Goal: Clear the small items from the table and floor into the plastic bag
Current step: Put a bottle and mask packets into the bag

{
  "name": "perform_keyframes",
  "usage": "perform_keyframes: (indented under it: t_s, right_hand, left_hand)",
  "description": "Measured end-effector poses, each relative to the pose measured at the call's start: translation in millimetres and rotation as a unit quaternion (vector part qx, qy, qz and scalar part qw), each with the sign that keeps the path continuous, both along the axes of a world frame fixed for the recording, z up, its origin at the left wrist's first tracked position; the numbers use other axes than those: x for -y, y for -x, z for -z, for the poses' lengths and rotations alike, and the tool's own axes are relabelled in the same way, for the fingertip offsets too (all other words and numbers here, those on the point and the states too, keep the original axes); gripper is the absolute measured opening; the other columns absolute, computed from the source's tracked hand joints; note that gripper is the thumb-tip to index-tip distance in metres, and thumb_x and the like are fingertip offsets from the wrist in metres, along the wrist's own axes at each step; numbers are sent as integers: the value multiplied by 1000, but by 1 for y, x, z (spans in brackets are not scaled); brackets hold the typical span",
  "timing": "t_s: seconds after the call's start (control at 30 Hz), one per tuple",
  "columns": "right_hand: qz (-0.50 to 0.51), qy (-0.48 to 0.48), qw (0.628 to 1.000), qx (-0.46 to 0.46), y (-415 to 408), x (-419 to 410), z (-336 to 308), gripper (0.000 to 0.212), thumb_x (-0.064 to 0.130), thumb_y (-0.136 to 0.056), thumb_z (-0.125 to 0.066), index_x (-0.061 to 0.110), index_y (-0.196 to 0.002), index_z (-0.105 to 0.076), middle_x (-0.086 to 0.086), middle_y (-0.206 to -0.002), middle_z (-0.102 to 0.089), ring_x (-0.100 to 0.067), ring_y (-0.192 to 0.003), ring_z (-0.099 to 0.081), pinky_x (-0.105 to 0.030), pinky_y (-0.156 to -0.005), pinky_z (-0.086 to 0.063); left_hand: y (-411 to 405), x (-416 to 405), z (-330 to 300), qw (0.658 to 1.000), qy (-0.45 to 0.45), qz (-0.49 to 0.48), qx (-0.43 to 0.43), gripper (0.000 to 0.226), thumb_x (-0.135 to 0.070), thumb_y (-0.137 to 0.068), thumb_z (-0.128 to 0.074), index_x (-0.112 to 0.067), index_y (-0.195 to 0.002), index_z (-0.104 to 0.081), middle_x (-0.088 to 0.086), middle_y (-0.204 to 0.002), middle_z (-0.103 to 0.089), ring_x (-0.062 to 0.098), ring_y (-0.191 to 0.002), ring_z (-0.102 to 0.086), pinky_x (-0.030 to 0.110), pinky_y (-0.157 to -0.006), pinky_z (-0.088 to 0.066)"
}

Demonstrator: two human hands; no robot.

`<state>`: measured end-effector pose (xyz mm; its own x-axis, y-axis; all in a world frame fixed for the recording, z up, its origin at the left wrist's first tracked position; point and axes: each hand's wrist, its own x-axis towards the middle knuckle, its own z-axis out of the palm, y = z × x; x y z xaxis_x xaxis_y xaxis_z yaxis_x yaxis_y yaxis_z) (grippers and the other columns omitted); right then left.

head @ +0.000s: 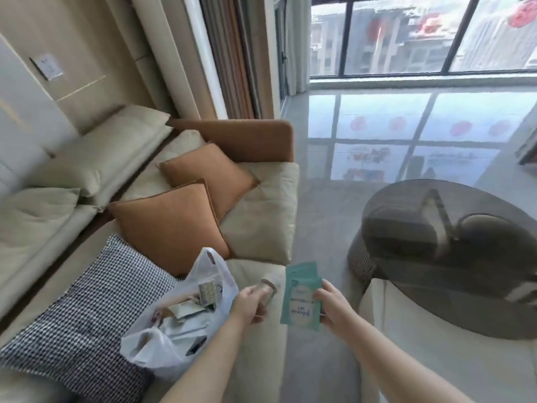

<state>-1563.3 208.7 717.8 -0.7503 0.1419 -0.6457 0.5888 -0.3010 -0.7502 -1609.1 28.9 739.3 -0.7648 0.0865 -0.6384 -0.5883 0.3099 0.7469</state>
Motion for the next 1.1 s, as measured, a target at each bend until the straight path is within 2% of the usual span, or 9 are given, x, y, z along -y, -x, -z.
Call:
perform_keyframes:
  t_s: [0.13, 0.3, 0.4, 0.5, 0.6, 0.73, 0.87, 1.0, 1.1]
  right_hand:
    - [-49, -10, 999, 8, 29, 64, 2, 39, -5, -90, -40, 22, -114, -53, -9, -101, -67, -27, -89, -65, -33, -66, -53]
    - [-86, -61, 994, 38, 56, 142, 23, 26, -2, -90, -50, 12, -112, -50, -11, -98, -66, -28, -85, -67, -43, -77, -56]
    - [-97, -86, 990, 51, 72, 182, 30, 21, 1, -89, -53, 12, -106, -52, -11, -96, -67, -30, -84, -68, -46, -75, -58]
    - [-99, -101, 987, 75, 90, 214, 37, 19, 1, -90, -52, 13, -104, -54, -12, -97, -68, -30, -85, -68, -42, -69, -58]
    - [-101, -115, 982, 114, 108, 238, 44, 17, -1, -91, -46, 11, -99, -55, -13, -96, -67, -28, -87, -67, -42, -73, -59]
    - [-110, -157, 969, 156, 130, 260, 61, 18, 2, -89, -42, 12, -97, -54, -11, -92, -66, -26, -84, -66, -44, -80, -58]
    - [-103, -165, 966, 172, 149, 278, 82, 24, 0, -89, -41, 10, -107, -55, -11, -95, -65, -27, -84, -65, -42, -77, -58]
    - [-130, -168, 956, 202, 158, 289, 104, 32, 3, -89, -36, 12, -116, -51, -7, -94, -59, -25, -86, -61, -41, -72, -59]
    - [-148, -195, 945, 218, 151, 289, 108, 20, 3, -87, -41, 11, -102, -52, -4, -82, -51, -21, -78, -53, -37, -71, -56]
  left_hand:
    - [4, 77, 8, 999, 12, -38, 0, 29, -21, -91, -59, -10, -118, -58, 6, -71, -56, 17, -61, -52, 23, -54, -41]
    - [17, 157, 20, 994, -14, -111, 9, 30, -11, -91, -56, -18, -120, -51, 6, -82, -62, 19, -68, -57, 27, -59, -49]
    - [34, 194, 28, 991, -16, -130, 9, 32, -15, -91, -57, -16, -123, -53, 7, -89, -63, 20, -75, -59, 27, -63, -50]
    - [56, 221, 35, 991, -7, -133, 0, 31, -11, -90, -58, -12, -121, -56, 6, -85, -62, 19, -73, -56, 26, -60, -47]
    - [78, 241, 47, 992, 6, -125, -3, 41, -8, -87, -61, -23, -125, -52, 8, -105, -65, 17, -76, -60, 18, -52, -46]
    - [99, 258, 69, 995, 46, -86, 9, 51, -12, -84, -67, -16, -132, -52, 2, -111, -62, 21, -96, -62, 33, -78, -53]
    - [116, 265, 91, 994, 77, -61, 40, 41, -10, -84, -67, -23, -121, -54, -6, -92, -58, 17, -84, -60, 32, -75, -51]
    - [124, 268, 119, 992, 120, -12, 47, 48, -12, -81, -68, -17, -127, -56, 0, -113, -61, 18, -105, -57, 31, -92, -47]
    - [121, 268, 130, 985, 159, 9, 67, 48, -12, -83, -67, -13, -130, -54, 1, -115, -60, 16, -104, -55, 30, -96, -45]
